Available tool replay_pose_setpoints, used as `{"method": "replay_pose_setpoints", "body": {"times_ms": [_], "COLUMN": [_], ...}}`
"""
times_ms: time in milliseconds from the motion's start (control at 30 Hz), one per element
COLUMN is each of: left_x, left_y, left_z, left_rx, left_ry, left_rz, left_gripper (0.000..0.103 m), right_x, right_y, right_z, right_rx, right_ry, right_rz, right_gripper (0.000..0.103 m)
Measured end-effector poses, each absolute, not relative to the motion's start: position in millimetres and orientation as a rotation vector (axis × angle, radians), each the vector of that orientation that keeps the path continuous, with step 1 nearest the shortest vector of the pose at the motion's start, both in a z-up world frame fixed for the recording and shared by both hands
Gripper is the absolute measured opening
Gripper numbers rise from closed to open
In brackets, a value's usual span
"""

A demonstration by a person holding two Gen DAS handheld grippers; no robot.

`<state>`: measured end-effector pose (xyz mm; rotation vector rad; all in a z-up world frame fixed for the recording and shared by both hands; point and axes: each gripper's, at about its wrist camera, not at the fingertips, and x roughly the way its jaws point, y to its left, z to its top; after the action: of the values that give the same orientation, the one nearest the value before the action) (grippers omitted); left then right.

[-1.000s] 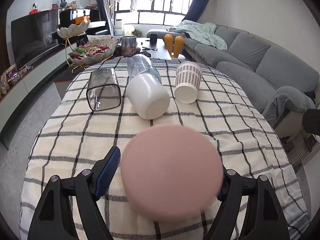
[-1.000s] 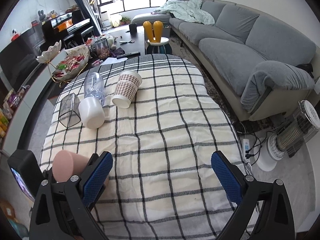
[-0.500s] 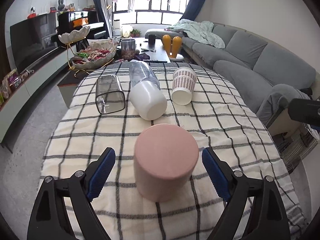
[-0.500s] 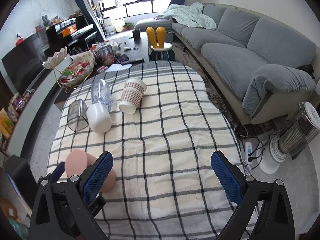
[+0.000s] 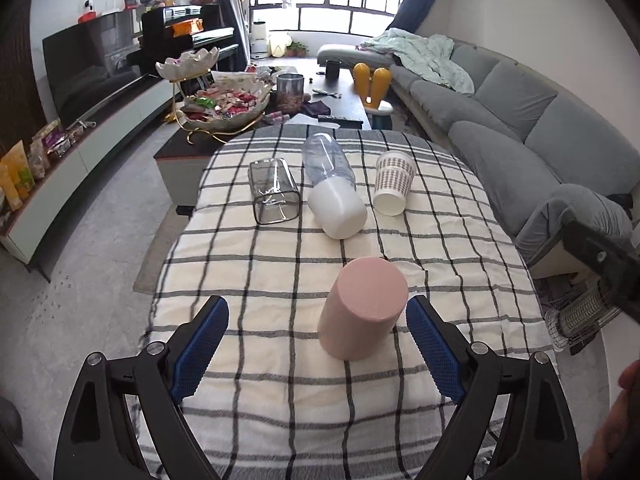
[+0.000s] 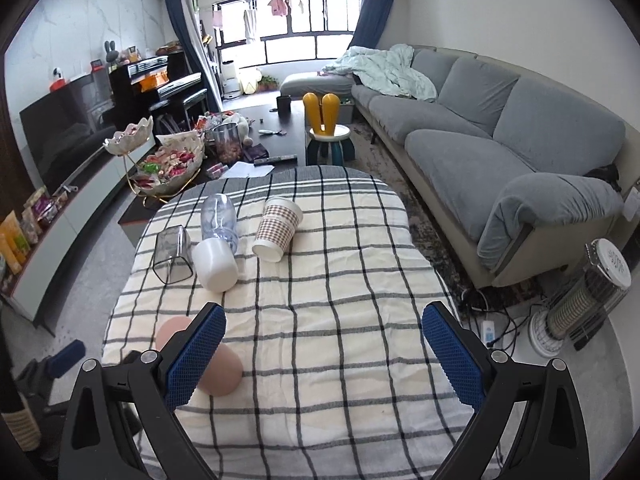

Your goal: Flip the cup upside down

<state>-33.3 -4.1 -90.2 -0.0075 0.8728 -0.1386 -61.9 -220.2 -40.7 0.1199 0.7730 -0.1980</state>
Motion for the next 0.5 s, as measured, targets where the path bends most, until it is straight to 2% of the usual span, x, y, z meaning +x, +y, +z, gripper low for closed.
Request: {"method": "replay_pose_setpoints", "body": {"times_ms": [333,500], "left_x": [-50,-53], "left_y": [-1,0], "left_z": [-54,-46], "left_rx": [-0.023,-0.021], "left_ry": [0.846,0.831], "left_rz": [-0.122,-0.106], "left_gripper": [0.091,0.092], "right_x": [-90,-93], "right_y": [-213,-210], "right_z": [-4,1], "right_rx": [0.05,0.038], "right_ry": [0.599,0.585], "right_rz": [-0.26,-0.253], "right_gripper": [0.099,0.099]}}
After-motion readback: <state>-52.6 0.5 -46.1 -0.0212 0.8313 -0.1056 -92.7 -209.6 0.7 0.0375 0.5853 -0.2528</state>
